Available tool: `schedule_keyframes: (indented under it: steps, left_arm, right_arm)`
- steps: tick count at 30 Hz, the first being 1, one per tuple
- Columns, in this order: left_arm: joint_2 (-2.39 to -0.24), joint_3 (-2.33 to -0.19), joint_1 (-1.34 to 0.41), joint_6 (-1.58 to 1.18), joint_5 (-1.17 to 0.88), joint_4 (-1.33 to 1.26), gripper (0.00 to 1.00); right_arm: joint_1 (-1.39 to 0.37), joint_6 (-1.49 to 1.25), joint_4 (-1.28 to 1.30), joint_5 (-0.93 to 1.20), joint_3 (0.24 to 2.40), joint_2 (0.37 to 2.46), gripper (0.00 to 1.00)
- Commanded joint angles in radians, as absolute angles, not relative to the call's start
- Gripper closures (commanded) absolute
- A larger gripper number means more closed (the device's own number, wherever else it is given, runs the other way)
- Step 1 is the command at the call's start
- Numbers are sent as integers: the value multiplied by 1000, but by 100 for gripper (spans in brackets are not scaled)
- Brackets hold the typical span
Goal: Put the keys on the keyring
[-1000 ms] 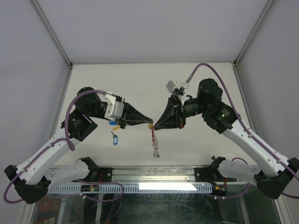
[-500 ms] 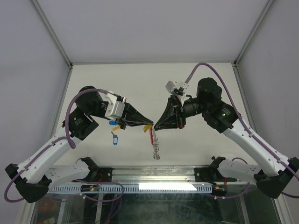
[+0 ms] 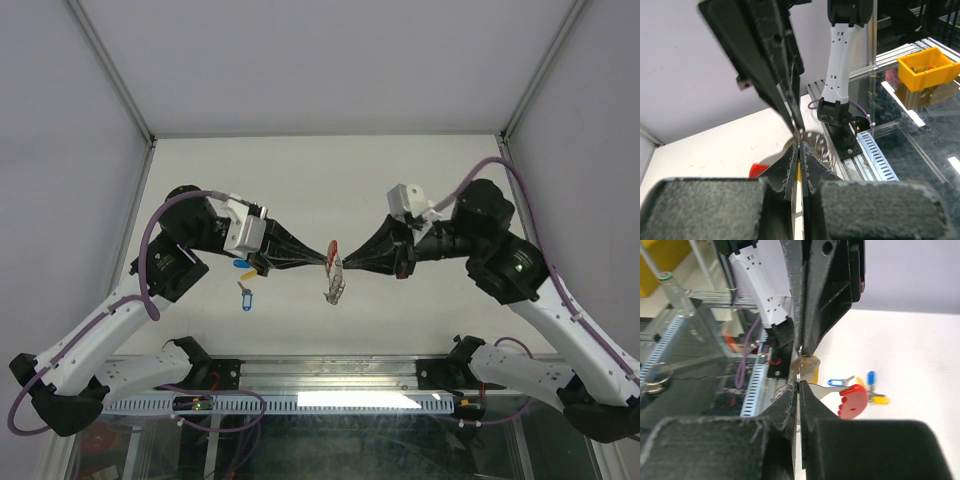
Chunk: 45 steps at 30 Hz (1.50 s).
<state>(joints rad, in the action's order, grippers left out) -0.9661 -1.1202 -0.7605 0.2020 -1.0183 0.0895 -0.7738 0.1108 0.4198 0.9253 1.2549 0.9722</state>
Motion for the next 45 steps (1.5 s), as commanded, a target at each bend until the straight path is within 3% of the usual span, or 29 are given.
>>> schedule_keyframes:
  steps: [1,14,35,45]
  left_arm:
    - [-934,-1165,-772,234,-974,91,100]
    - [-942,-1189,-772,249,-943,133,100]
    - [-947,-1213,-773,278,-917,186,100]
    - [-943,-1213,-772,285,-906,194,100]
  right_arm:
    - [-802,285,326,776,1227,849,100]
    - [-914,587,365,607,1220,806,100]
    - [-1342,995,307,98,1172,801,100]
    - [-1418,1042,252,13,1149,794,100]
